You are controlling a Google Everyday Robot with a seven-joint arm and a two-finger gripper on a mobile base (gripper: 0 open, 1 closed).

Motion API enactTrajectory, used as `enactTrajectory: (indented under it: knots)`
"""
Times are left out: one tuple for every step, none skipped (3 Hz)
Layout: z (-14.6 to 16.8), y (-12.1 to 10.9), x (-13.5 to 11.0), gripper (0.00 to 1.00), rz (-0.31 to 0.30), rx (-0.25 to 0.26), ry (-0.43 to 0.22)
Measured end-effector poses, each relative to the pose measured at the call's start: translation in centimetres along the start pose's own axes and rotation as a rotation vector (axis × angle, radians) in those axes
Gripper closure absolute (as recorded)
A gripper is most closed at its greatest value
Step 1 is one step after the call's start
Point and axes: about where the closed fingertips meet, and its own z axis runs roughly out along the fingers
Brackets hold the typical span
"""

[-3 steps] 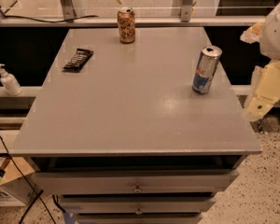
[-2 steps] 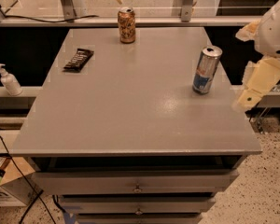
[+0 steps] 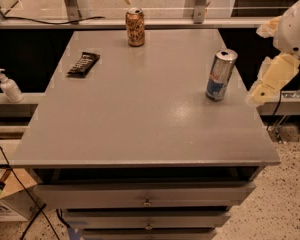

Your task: Move redbull can near orange can

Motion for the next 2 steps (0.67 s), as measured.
enactTrajectory:
  knots:
    - [1.0,0.2,0.3,0.00,0.051,-0.016,0.023]
    - [2.7,-0.4,-0.2,0.00,0.115,-0.005,-0.050]
